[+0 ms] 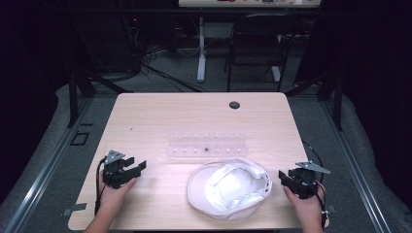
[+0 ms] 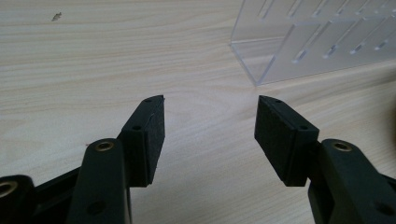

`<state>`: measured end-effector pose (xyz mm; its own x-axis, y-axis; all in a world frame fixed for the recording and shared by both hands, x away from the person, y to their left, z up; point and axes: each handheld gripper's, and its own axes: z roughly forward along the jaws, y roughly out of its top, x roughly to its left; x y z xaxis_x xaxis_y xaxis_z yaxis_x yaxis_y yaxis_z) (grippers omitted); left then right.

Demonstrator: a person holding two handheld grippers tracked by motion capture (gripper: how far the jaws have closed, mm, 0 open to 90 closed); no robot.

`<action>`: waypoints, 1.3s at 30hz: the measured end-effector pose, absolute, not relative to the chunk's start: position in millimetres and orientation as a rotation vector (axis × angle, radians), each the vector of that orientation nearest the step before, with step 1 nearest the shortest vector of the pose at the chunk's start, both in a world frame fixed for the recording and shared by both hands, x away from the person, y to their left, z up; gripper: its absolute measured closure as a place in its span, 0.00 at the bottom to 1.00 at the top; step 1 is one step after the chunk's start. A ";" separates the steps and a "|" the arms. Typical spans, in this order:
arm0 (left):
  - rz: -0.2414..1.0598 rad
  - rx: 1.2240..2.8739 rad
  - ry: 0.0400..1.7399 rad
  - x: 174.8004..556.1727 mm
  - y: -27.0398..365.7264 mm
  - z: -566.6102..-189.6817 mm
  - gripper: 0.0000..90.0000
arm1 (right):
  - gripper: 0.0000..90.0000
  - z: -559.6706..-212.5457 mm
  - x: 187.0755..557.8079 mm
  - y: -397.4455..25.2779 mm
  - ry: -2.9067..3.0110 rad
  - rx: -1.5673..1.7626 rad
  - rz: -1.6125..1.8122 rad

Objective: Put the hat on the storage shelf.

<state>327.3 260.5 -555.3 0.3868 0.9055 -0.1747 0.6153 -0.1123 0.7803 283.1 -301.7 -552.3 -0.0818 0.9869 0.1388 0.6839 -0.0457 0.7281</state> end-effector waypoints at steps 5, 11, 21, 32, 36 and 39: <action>0.448 1.809 1.314 327.6 259.3 -558.0 0.50 | 0.64 -550.6 280.8 -300.8 1.789 1.779 0.969; 0.478 1.825 1.324 326.1 258.4 -553.9 0.48 | 0.55 -542.5 280.4 -298.8 1.799 1.795 0.952; 0.490 1.839 1.340 324.5 255.7 -549.6 0.46 | 0.51 -526.1 283.8 -292.0 1.848 1.859 0.909; 0.473 1.876 1.315 318.2 250.2 -550.8 0.47 | 0.55 -495.2 292.2 -295.5 2.003 1.995 0.888; 0.485 1.883 1.306 316.7 247.8 -550.8 0.47 | 0.56 -485.4 291.7 -296.9 2.028 2.017 0.889; 0.484 1.882 1.302 316.1 245.7 -549.9 0.47 | 0.56 -480.0 291.5 -296.7 2.025 2.050 0.915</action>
